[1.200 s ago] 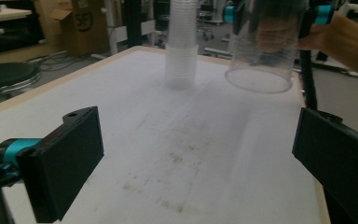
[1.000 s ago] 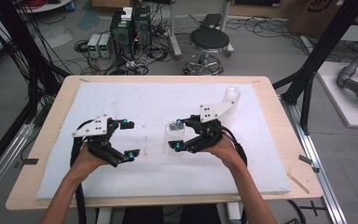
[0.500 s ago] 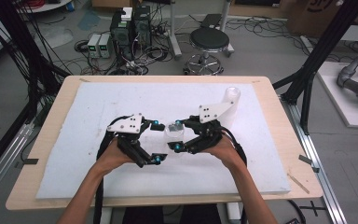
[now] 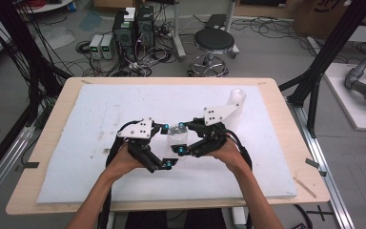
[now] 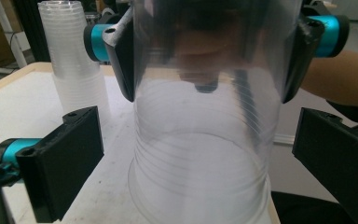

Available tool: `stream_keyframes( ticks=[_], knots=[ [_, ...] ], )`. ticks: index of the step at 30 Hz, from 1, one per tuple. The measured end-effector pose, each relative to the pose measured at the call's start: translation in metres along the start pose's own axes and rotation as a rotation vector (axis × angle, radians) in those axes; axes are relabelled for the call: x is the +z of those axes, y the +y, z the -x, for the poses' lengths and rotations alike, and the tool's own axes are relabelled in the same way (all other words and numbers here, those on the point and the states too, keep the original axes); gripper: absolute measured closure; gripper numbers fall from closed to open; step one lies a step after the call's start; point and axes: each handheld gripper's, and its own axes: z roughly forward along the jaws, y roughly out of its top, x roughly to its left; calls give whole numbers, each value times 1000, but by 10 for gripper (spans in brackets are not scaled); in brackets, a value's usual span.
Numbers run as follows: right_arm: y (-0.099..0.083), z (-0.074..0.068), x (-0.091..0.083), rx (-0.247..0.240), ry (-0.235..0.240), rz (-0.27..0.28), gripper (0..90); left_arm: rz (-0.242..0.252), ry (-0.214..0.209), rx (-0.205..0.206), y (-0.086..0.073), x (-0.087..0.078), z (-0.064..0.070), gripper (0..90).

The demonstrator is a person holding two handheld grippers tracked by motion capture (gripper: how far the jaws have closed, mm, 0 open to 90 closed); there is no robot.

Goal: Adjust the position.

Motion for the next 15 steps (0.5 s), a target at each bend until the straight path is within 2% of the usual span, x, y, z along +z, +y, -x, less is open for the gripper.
stream_keyframes(
  ticks=[2,5,10,15],
  knots=[
    [0,0,0,1,3,3,371,10,-6,0,-1,2,-1,24],
    [0,0,0,1,6,8,371,54,-19,1,-3,2,-2,100],
    [0,0,0,0,9,14,371,42,-17,-8,-5,4,-3,100],
    [0,0,-1,7,15,31,371,79,-27,-29,-8,4,-4,118]
  ],
)
